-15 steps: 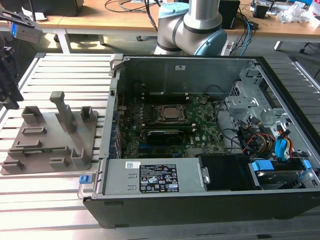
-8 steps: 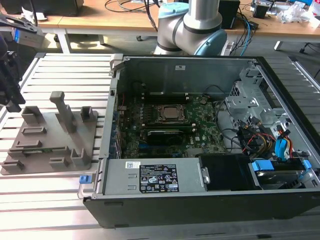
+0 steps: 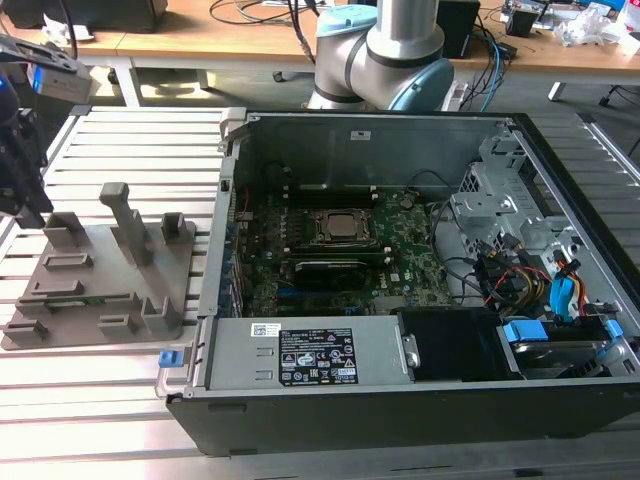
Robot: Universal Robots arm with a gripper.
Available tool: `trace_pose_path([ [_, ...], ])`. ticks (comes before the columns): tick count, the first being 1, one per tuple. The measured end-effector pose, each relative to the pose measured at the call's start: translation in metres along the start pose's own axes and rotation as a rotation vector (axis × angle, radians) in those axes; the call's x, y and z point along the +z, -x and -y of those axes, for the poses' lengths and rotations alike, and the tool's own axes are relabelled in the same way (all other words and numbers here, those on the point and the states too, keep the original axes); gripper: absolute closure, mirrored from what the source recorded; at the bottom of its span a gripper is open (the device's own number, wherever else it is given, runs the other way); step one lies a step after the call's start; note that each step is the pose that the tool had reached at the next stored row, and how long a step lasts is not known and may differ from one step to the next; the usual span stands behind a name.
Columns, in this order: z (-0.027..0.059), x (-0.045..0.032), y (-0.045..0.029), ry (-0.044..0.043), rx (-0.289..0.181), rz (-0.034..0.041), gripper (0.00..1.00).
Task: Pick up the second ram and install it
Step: 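Pick up the second ram and move it above second insertion slot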
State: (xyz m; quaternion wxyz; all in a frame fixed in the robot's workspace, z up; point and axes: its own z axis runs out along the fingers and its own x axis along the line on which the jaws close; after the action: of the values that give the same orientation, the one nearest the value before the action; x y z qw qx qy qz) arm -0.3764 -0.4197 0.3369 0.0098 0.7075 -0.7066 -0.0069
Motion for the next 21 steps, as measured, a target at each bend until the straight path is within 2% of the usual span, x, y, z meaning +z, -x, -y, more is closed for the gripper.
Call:
trace_pose_path([
  [8, 0.0002, 0.0072, 0.0, -0.0001, 0.0, 0.0001, 0.7],
  [21, 0.0006, 0.0265, 0.0001, 0.0, 0.0, 0.0001, 0.7],
])
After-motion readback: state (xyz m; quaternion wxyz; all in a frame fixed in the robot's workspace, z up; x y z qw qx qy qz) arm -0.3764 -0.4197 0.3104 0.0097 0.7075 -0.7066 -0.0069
